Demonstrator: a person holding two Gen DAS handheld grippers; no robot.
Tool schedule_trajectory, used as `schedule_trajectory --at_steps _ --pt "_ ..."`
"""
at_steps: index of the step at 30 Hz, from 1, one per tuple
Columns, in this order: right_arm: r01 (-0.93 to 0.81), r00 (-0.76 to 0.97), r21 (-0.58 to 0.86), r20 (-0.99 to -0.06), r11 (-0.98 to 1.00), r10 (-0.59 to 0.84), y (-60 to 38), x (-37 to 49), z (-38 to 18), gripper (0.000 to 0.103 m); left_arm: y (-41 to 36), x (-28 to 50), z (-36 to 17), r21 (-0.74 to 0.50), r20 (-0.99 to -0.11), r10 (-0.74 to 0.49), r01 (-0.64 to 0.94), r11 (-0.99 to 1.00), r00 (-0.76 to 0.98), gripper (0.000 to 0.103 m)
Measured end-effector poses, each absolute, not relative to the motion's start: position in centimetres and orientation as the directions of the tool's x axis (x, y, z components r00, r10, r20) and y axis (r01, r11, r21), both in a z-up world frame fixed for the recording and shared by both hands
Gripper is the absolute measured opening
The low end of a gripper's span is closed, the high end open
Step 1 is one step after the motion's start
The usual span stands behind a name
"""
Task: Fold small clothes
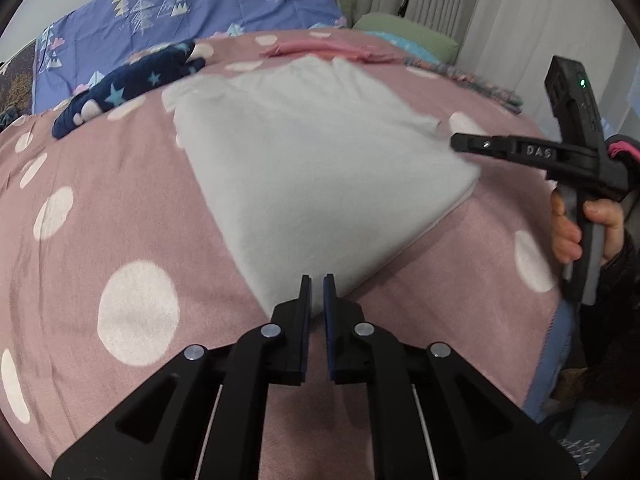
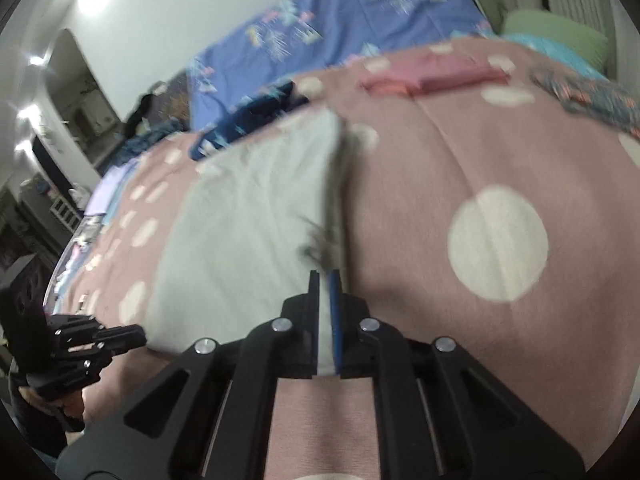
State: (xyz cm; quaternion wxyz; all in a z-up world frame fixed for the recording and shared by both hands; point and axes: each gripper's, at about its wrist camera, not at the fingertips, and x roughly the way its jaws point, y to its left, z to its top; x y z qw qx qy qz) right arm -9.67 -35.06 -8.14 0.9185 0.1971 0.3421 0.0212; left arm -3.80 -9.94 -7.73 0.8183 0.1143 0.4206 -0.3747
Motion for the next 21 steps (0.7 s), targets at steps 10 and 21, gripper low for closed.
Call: schedule_trajectory --at_steps 10,21 --pt "0.152 0.681 0.305 -0.722 0.94 0.124 -33.9 -8.1 -11.4 0.002 -13.4 -2.5 -10.7 -0.066 -0.786 -0.485 0.729 0.681 0.383 0.007" --pt "0.02 0.742 0.173 -0.663 0.985 0.101 -32.4 -4.5 -6.1 0.009 -13.4 -2.8 -10.7 -0.06 -0.788 -0.485 0.737 0.673 0.38 0.007"
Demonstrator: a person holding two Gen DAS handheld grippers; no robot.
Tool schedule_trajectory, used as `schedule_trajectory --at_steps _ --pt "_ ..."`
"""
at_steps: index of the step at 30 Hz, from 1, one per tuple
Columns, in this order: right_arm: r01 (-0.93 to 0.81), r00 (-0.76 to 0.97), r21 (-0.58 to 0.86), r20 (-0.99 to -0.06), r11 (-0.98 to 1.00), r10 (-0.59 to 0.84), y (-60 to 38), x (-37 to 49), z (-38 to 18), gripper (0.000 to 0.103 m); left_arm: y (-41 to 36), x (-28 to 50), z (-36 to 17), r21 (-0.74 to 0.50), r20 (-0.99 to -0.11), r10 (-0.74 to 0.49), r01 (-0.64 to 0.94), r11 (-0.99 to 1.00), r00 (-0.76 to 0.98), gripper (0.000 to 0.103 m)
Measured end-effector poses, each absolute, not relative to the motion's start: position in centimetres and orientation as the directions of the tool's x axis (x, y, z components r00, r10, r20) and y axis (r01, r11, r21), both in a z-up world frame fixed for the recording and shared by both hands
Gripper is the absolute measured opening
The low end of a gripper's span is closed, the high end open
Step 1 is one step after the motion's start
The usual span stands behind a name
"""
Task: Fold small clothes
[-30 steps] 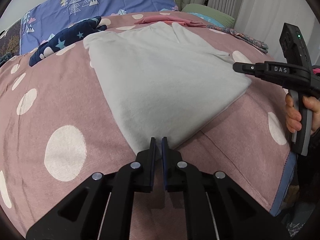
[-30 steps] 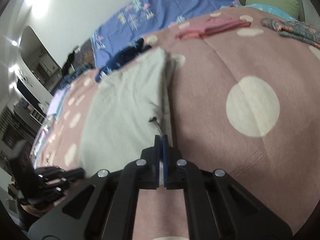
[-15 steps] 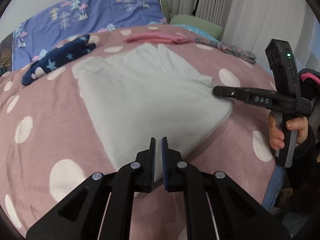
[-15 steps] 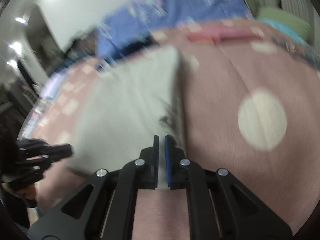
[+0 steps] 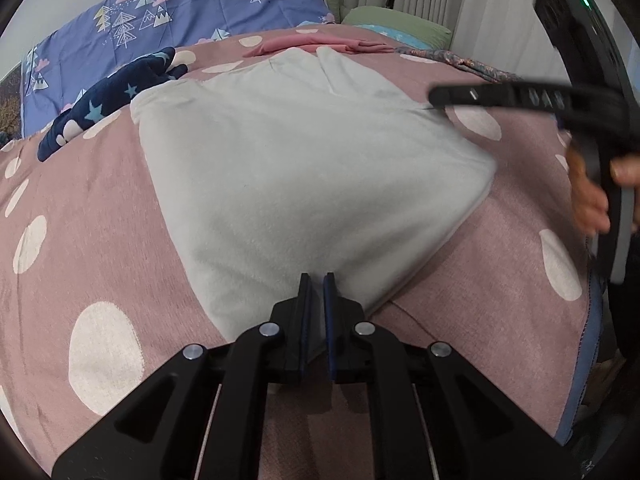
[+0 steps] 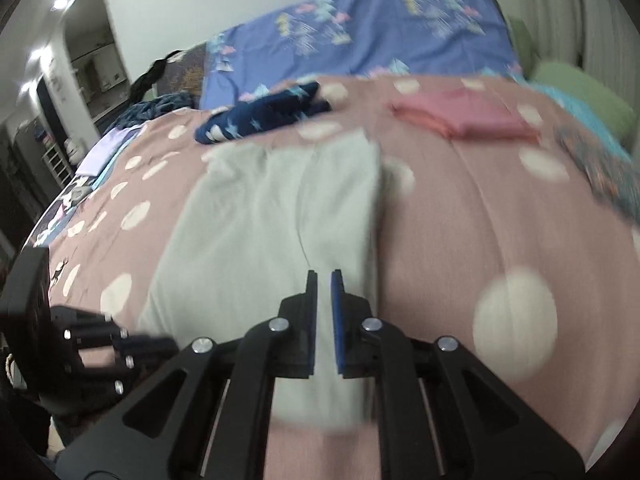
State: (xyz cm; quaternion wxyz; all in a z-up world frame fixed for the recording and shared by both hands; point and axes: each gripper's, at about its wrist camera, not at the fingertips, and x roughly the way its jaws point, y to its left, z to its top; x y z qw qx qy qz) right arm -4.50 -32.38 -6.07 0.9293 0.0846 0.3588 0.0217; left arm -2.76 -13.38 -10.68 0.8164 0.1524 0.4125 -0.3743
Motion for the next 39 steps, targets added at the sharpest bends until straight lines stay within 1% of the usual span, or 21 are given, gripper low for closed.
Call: schedule_trajectory --at_steps 3,5,6,8,9,11,13,16,20,22,23,24,25,26,29,32,34,35,36,38,39 --pt "-0.012 0.737 0.147 -0.667 0.989 0.108 -32.3 -1.6 -6.2 0.009 -13.1 -2.6 -10.7 -0.078 -0.784 -0.496 0.735 0.674 0.372 0.008" --pt "0.029 0.701 0.087 -0.712 0.996 0.042 -32.7 0.7 -7.7 0.012 -13.0 -2.7 -10.7 -0.088 -0.782 -0.503 0.733 0.674 0.369 0.007" --pt "0.075 0.651 0.046 -0.759 0.996 -0.014 -33.5 2.1 -9.9 0.012 -13.0 -2.6 -10.7 -0.092 -0.781 -0.505 0.733 0.674 0.366 0.007" --pt "0.081 0.666 0.11 -0.746 0.991 0.029 -34.3 2.3 -11.3 0.012 -12.8 -2.4 -10.4 -0.118 -0.779 -0.518 0.729 0.675 0.354 0.007" --pt "0.074 0.677 0.121 -0.735 0.99 0.04 -34.5 1.9 -11.1 0.012 -12.5 -2.0 -9.9 -0.156 -0.773 -0.538 0.72 0.676 0.337 0.007" --pt "0.064 0.682 0.099 -0.731 0.993 0.029 -34.2 1.7 -10.9 0.013 -11.4 -0.6 -8.0 -0.239 -0.72 -0.61 0.707 0.666 0.331 0.007" --pt "0.062 0.681 0.096 -0.732 0.993 0.028 -34.1 1.7 -11.2 0.013 -10.9 1.6 -6.5 -0.233 -0.692 -0.61 0.681 0.694 0.386 0.007" --pt "0.059 0.687 0.139 -0.724 0.989 0.061 -34.6 1.6 -11.2 0.013 -10.5 6.9 -5.6 -0.201 -0.692 -0.553 0.611 0.766 0.465 0.007" --pt "0.055 0.692 0.184 -0.715 0.981 0.095 -35.1 1.2 -11.1 0.014 -10.6 15.2 -7.7 -0.294 -0.724 -0.533 0.504 0.812 0.437 0.007" --pt "0.055 0.693 0.181 -0.715 0.982 0.093 -35.0 1.2 -11.1 0.014 -10.9 18.0 -8.6 -0.347 -0.721 -0.555 0.477 0.808 0.415 0.008" --pt "0.055 0.693 0.177 -0.715 0.983 0.089 -34.9 1.2 -11.1 0.014 -11.3 19.1 -8.8 -0.341 -0.721 -0.551 0.479 0.809 0.419 0.009" --pt "0.055 0.694 0.171 -0.715 0.984 0.085 -34.8 1.2 -11.1 0.014 -12.0 20.2 -9.0 -0.278 -0.735 -0.505 0.478 0.833 0.453 0.009" --pt "0.054 0.695 0.167 -0.715 0.984 0.083 -34.7 1.2 -11.1 0.014 -12.7 21.2 -9.4 -0.185 -0.751 -0.433 0.471 0.863 0.498 0.006" --pt "0.054 0.695 0.165 -0.714 0.985 0.081 -34.7 1.1 -11.1 0.014 -13.1 22.0 -10.1 -0.145 -0.759 -0.408 0.479 0.866 0.508 0.004" --pt "0.053 0.696 0.174 -0.712 0.983 0.089 -34.8 1.0 -11.1 0.014 -13.3 23.2 -10.5 -0.128 -0.757 -0.383 0.455 0.881 0.53 0.004" --pt "0.053 0.697 0.188 -0.71 0.981 0.098 -35.1 1.0 -11.2 0.014 -13.1 23.0 -9.2 -0.011 -0.744 -0.291 0.425 0.905 0.602 0.004" --pt "0.051 0.698 0.19 -0.709 0.98 0.101 -35.1 0.9 -11.1 0.015 -11.7 22.9 -8.1 -0.074 -0.729 -0.337 0.42 0.904 0.597 0.005" --pt "0.05 0.698 0.19 -0.708 0.98 0.102 -35.2 0.9 -11.2 0.015 -10.8 22.6 -7.6 -0.148 -0.724 -0.39 0.424 0.894 0.569 0.005" --pt "0.049 0.698 0.191 -0.708 0.98 0.103 -35.2 0.9 -11.1 0.015 -10.2 22.1 -7.5 -0.21 -0.724 -0.44 0.437 0.875 0.532 0.009" --pt "0.049 0.699 0.193 -0.708 0.98 0.104 -35.2 0.9 -11.1 0.015 -9.9 21.2 -7.8 -0.302 -0.724 -0.524 0.477 0.825 0.449 0.02" --pt "0.049 0.699 0.192 -0.708 0.98 0.104 -35.2 0.9 -11.1 0.015 -10.1 20.4 -8.2 -0.32 -0.725 -0.548 0.499 0.805 0.419 0.031"
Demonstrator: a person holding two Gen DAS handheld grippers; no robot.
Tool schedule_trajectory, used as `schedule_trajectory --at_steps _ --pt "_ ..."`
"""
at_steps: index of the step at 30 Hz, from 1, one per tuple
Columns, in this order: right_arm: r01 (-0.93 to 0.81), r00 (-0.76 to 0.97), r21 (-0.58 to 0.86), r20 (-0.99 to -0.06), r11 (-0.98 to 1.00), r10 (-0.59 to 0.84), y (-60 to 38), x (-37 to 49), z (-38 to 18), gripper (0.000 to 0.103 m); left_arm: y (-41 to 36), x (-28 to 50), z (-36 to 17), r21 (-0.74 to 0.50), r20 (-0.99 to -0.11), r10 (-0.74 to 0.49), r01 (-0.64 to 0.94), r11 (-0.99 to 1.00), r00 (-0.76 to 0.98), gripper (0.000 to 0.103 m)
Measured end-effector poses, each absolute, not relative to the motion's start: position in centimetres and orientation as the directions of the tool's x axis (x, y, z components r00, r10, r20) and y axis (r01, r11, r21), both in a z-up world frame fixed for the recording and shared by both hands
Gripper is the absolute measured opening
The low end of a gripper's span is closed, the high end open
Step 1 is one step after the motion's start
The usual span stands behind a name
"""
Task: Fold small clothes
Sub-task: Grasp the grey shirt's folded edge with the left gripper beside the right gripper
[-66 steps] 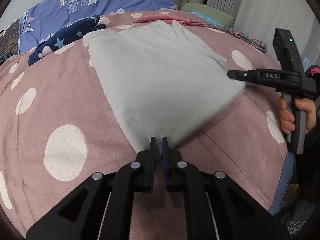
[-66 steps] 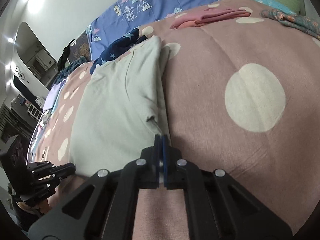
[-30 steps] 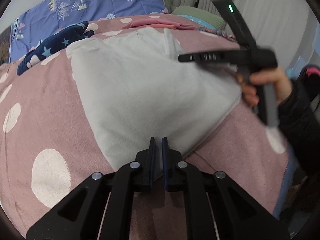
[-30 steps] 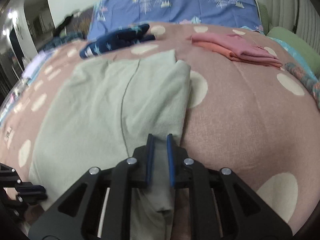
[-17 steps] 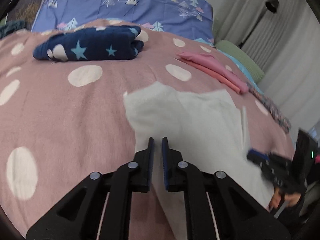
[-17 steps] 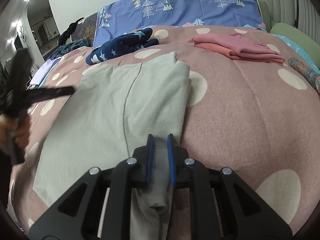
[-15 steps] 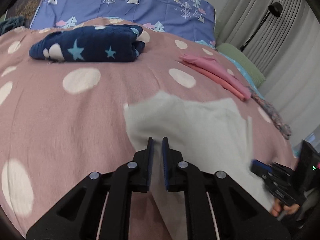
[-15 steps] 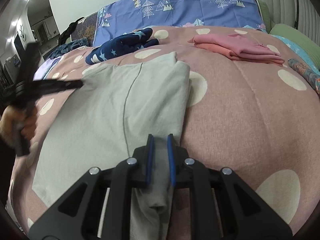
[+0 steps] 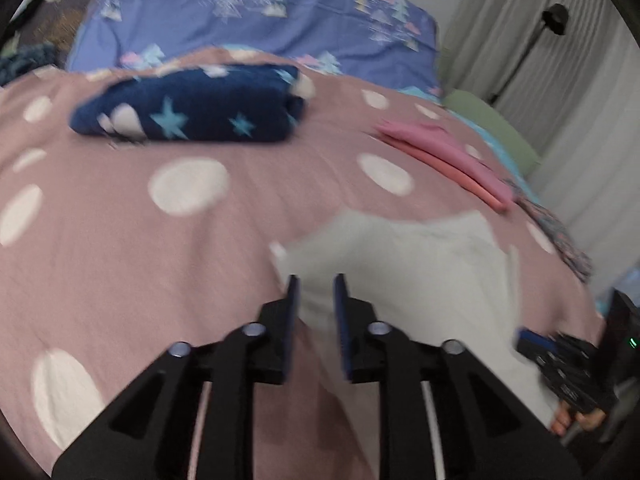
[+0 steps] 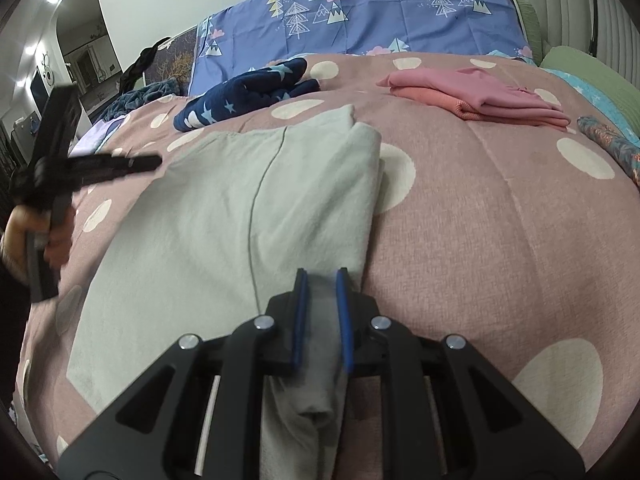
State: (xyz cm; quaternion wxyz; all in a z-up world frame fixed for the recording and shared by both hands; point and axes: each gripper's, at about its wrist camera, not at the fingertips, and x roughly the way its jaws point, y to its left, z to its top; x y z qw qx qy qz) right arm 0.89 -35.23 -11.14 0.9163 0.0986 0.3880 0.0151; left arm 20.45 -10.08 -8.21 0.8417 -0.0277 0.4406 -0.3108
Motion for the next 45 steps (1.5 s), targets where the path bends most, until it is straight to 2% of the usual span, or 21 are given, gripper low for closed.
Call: schedule_trajectory --at_steps 1,2,3,4,6,8,9,10,11,14,19,22,25,35,42,45 --pt "0.049 0.698 0.192 -0.708 0.98 0.104 -35.2 0.9 -11.1 0.015 -10.5 19.7 -8.9 -0.309 -0.735 -0.548 0.524 0.794 0.399 0.036" --pt "0.048 0.698 0.193 -0.708 0.98 0.105 -35.2 0.9 -11.1 0.015 -11.5 18.7 -10.1 -0.214 -0.768 -0.484 0.545 0.811 0.419 0.039" --pt "0.047 0.698 0.193 -0.708 0.98 0.105 -35.2 0.9 -11.1 0.015 -12.1 17.8 -10.9 -0.122 -0.769 -0.435 0.559 0.82 0.469 0.046" --pt "0.047 0.697 0.194 -0.709 0.98 0.106 -35.3 0.9 -11.1 0.015 -12.4 17.1 -11.0 -0.077 -0.751 -0.418 0.56 0.825 0.511 0.046" --pt "0.046 0.698 0.214 -0.705 0.976 0.122 -35.6 0.8 -11.1 0.015 -12.1 17.1 -10.0 -0.111 -0.752 -0.423 0.536 0.837 0.505 0.046" --pt "0.038 0.704 0.277 -0.689 0.96 0.171 -36.4 0.6 -10.9 0.019 -11.7 16.7 -9.3 -0.219 -0.748 -0.498 0.545 0.809 0.438 0.046" --pt "0.033 0.704 0.303 -0.683 0.952 0.193 -36.7 0.4 -10.7 0.024 -11.6 16.0 -9.0 -0.241 -0.747 -0.522 0.563 0.79 0.413 0.049" --pt "0.044 0.703 0.317 -0.684 0.947 0.196 -37.1 0.1 -10.3 0.047 -11.7 15.2 -8.9 -0.225 -0.751 -0.52 0.582 0.781 0.408 0.055" --pt "0.061 0.705 0.309 -0.686 0.949 0.178 -37.4 -0.2 -9.9 0.059 -11.8 14.0 -8.7 -0.196 -0.754 -0.517 0.614 0.765 0.404 0.056" --pt "0.061 0.722 0.316 -0.669 0.947 0.177 -38.3 -1.0 -8.8 0.058 -11.9 11.6 -9.0 -0.185 -0.768 -0.526 0.66 0.729 0.365 0.063" --pt "0.042 0.64 0.436 -0.703 0.899 0.311 -39.2 0.9 -9.7 0.058 -11.5 10.6 -10.5 -0.228 -0.776 -0.542 0.657 0.719 0.323 0.073" --pt "0.024 0.62 0.447 -0.708 0.894 0.337 -39.1 2.3 -10.1 0.059 -11.3 11.1 -10.9 -0.285 -0.762 -0.572 0.637 0.716 0.302 0.076" --pt "-0.002 0.598 0.469 -0.708 0.883 0.377 -38.9 3.5 -10.6 0.062 -11.9 11.2 -11.1 -0.282 -0.759 -0.579 0.652 0.704 0.298 0.079" --pt "-0.054 0.595 0.374 -0.732 0.926 0.331 -37.1 7.2 -11.0 0.052 -14.3 13.1 -11.3 -0.258 -0.77 -0.571 0.678 0.689 0.287 0.08" --pt "-0.063 0.606 0.385 -0.718 0.921 0.342 -37.4 7.2 -11.3 0.051 -14.1 13.1 -11.4 -0.267 -0.76 -0.581 0.677 0.686 0.29 0.08" --pt "-0.061 0.605 0.377 -0.723 0.924 0.334 -37.4 6.9 -11.2 0.05 -13.9 12.9 -11.3 -0.269 -0.759 -0.578 0.664 0.698 0.301 0.075"
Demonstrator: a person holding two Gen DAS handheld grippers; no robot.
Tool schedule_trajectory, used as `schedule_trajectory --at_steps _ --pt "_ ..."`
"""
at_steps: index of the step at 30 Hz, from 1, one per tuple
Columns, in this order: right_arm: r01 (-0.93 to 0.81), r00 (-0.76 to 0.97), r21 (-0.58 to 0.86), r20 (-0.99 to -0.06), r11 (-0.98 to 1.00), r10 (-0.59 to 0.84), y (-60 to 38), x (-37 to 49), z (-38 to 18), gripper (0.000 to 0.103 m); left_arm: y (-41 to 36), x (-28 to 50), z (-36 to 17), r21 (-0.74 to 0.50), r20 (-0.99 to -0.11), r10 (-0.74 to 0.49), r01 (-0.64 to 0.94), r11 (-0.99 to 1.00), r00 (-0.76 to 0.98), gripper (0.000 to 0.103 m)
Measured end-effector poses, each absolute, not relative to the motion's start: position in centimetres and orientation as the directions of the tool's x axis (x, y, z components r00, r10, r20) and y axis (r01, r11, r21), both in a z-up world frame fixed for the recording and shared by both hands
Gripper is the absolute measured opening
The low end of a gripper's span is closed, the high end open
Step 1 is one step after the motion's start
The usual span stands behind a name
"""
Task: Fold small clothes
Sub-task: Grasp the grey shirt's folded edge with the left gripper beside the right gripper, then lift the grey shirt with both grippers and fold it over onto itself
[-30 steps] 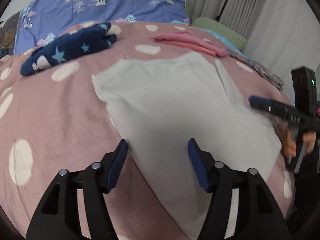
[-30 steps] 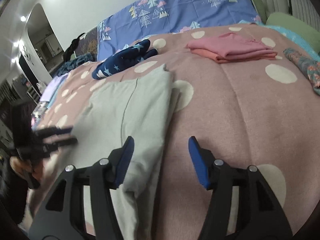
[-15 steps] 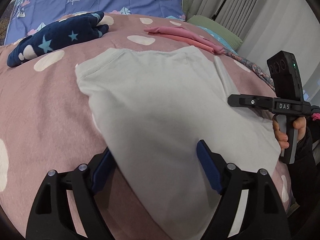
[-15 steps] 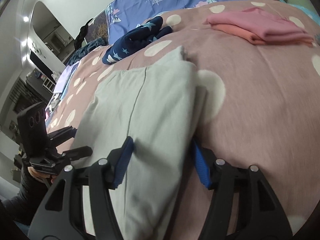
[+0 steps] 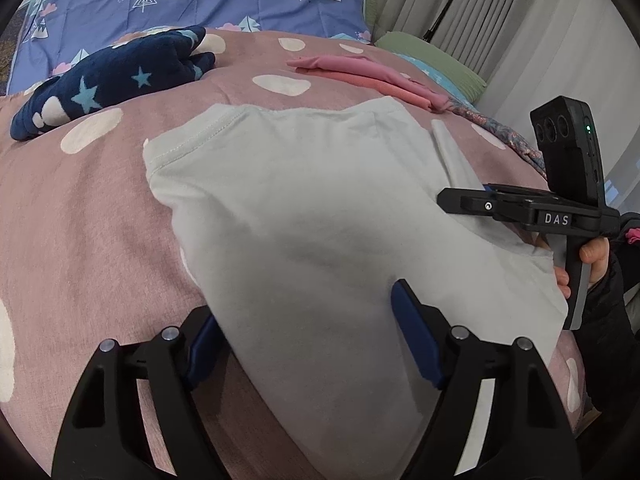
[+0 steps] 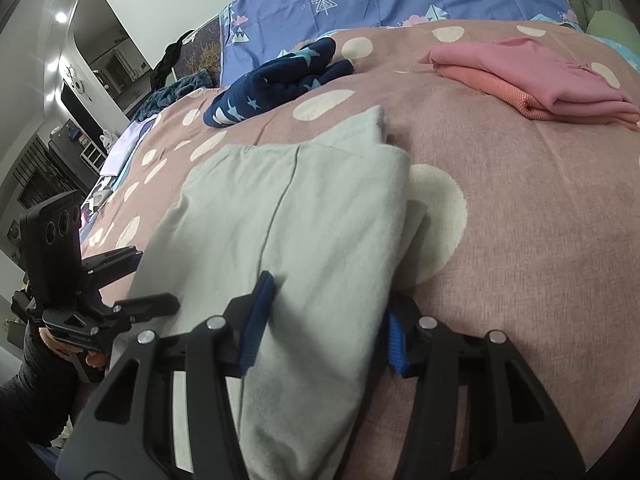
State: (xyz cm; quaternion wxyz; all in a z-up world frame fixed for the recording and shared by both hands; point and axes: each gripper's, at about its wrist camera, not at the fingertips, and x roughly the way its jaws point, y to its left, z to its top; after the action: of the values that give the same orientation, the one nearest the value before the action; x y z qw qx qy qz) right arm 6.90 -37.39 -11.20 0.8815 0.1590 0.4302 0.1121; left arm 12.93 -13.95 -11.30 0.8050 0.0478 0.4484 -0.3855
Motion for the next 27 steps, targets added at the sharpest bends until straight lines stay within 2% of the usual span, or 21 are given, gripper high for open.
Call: schedule_trajectory --at_steps 4,10,18,21,22,23,25,27 --pt "-0.065 0.577 0.378 -0.741 0.924 0.344 -37.1 4.4 -10.7 0.048 -12.5 11.4 -10.8 -0.31 -0.752 -0.594 0.643 0.7 0.285 0.055" --pt "-0.076 0.561 0.397 -0.741 0.915 0.368 -37.5 4.6 -11.0 0.047 -12.2 11.5 -11.3 -0.348 -0.744 -0.622 0.653 0.672 0.244 0.055" --pt "-0.109 0.563 0.381 -0.737 0.918 0.373 -37.1 6.8 -11.2 0.046 -13.5 12.6 -11.5 -0.335 -0.748 -0.619 0.67 0.663 0.239 0.055" --pt "-0.106 0.574 0.372 -0.734 0.922 0.363 -37.1 7.4 -11.2 0.038 -13.8 12.9 -11.5 -0.325 -0.748 -0.616 0.674 0.664 0.245 0.053" --pt "-0.104 0.584 0.366 -0.73 0.925 0.355 -37.0 7.5 -11.0 0.029 -14.0 13.0 -11.5 -0.32 -0.749 -0.613 0.674 0.665 0.25 0.051" --pt "-0.105 0.6 0.357 -0.721 0.928 0.345 -36.8 7.3 -10.7 0.02 -14.2 13.0 -11.4 -0.31 -0.748 -0.611 0.678 0.667 0.259 0.047" --pt "-0.113 0.625 0.31 -0.716 0.944 0.31 -35.8 6.6 -9.6 0.016 -14.4 12.6 -11.1 -0.305 -0.737 -0.619 0.684 0.662 0.271 0.028" --pt "-0.129 0.66 0.244 -0.702 0.961 0.266 -34.5 5.6 -8.0 0.014 -14.8 11.7 -10.4 -0.256 -0.734 -0.601 0.691 0.676 0.315 0.024"
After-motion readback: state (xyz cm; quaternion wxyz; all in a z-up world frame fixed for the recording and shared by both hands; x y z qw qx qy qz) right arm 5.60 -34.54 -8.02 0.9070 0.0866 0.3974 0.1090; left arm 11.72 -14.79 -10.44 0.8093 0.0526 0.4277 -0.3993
